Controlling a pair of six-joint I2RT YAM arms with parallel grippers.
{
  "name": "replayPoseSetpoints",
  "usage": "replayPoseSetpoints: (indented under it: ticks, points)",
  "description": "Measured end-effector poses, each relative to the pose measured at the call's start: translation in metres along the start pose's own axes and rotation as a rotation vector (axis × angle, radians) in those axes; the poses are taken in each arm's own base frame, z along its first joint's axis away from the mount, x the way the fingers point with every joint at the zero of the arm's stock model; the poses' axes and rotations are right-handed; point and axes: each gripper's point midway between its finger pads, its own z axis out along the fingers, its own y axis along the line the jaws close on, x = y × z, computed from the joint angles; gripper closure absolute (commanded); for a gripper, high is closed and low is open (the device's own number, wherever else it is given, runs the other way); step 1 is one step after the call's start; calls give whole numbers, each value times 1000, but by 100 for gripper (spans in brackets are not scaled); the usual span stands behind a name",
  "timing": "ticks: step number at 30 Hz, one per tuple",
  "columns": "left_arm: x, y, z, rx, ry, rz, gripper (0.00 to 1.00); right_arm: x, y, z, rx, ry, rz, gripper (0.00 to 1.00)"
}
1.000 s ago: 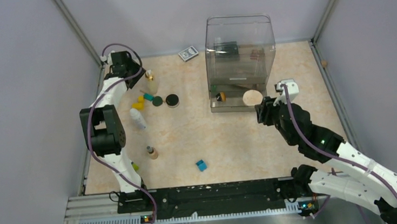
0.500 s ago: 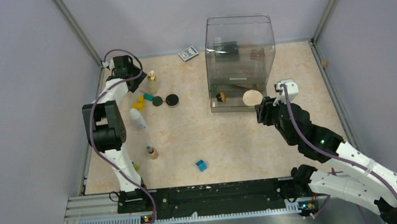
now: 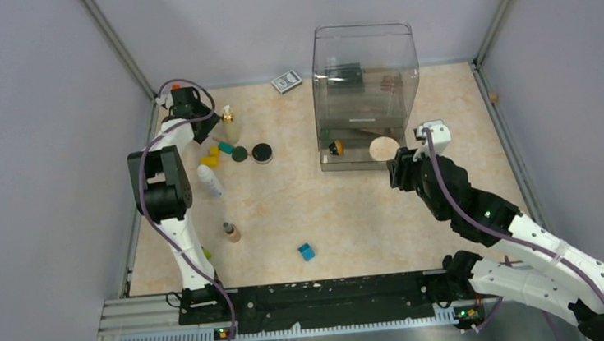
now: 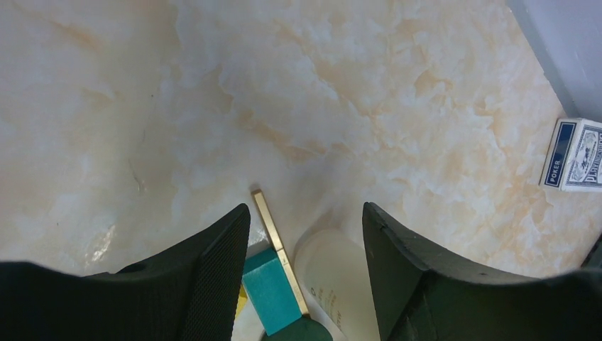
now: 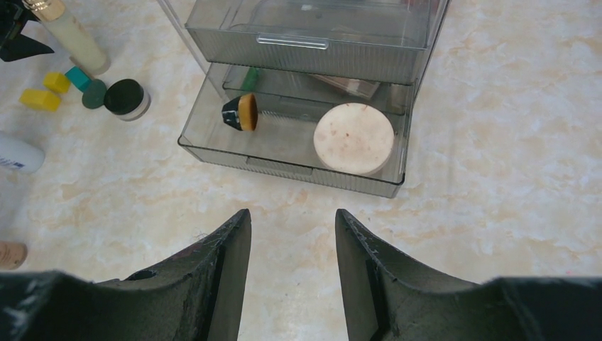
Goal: Organize the makeup
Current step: Pick up the makeup from the center of the board.
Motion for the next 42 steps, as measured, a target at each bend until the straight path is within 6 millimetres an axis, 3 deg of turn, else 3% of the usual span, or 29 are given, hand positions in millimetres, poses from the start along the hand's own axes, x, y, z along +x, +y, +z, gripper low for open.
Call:
replayPoseSetpoints:
  ticks: [8,17,23,28,42]
  points:
    - [-2,-1,12,-5,2,17,35,0,0,0,0,0,-8,53]
    - [14,16,20,-65,49,21,39,0,-1,0,2,2,-16,53]
    - [14,17,24,-72,57,20,56,2,-2,0,5,8,-21,53]
    - [14,18,29,-74,60,22,62,3,-3,0,7,13,-24,53]
    - [19,24,27,-91,81,34,95,3,-4,-1,11,12,-24,53]
